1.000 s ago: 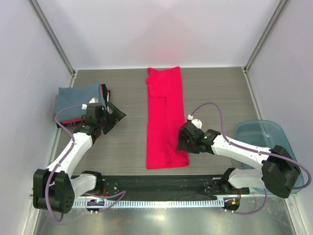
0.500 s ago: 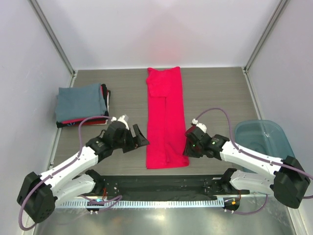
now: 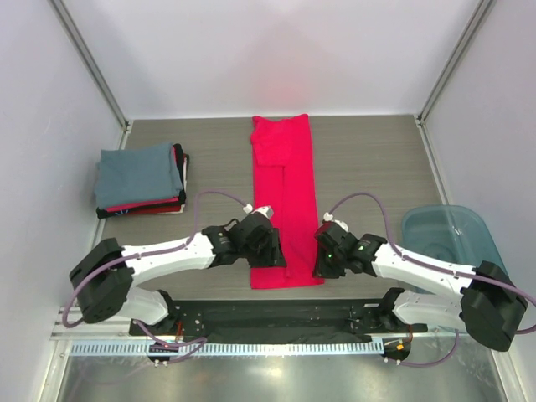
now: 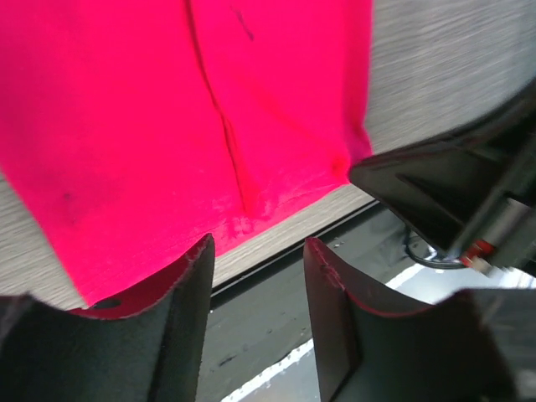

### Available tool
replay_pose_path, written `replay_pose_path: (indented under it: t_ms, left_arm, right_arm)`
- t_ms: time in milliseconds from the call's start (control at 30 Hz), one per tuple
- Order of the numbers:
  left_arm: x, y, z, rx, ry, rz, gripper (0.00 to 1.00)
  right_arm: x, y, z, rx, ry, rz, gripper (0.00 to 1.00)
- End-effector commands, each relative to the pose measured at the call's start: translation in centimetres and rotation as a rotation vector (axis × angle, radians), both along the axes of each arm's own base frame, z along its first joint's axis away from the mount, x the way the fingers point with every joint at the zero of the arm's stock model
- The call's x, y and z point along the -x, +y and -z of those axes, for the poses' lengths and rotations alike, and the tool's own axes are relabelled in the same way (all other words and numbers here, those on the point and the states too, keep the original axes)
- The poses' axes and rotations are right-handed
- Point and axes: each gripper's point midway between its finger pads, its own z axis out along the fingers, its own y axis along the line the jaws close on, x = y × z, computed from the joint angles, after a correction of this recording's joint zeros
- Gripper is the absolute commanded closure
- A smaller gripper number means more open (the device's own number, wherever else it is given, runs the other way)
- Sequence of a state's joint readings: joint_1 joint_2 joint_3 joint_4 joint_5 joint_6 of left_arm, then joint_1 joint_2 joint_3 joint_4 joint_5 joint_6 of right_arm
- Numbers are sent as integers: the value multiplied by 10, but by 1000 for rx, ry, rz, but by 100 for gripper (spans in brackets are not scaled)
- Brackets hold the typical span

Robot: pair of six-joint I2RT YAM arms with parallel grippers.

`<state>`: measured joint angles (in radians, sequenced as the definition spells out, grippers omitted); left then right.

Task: Fold and stack the t-shirts
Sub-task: Fold the tshirt

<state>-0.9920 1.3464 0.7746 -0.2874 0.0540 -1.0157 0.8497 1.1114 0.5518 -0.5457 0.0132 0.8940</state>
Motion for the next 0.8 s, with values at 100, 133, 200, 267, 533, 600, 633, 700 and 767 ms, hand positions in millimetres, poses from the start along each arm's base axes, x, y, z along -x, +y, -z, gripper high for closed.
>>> replay_pose_path:
  t_ms: [100,133,200,267,533,600,633,700,767]
  left_arm:
    - [-1,-26,2,15,14,13,57]
    - [1,-28,3,18,23,14,59]
    - [3,-33,7,27,39,24,61]
    - [3,-36,8,31,42,23,62]
    - [7,-49,17,34,71,41,56]
    - [7,-51,19,34,71,44,58]
    - [7,-52,21,29,75,43,59]
    - [6,-52,23,25,77,38,61]
    - [6,-50,27,13,78,33,66]
  right_arm:
    - [-11,-3,-11,1,-68,55,90]
    - [-15,-7,-16,-5,-103,83,91]
    - [-20,-14,-18,-2,-138,138,91]
    - [-23,-17,-22,-9,-160,158,89]
    - [-55,-18,-41,65,-246,164,88]
    - [-67,-18,-45,97,-266,162,88]
    - [-74,-22,-46,114,-269,167,88]
    - [-87,-20,-49,107,-282,176,88]
    - [-98,-17,-46,79,-269,181,89]
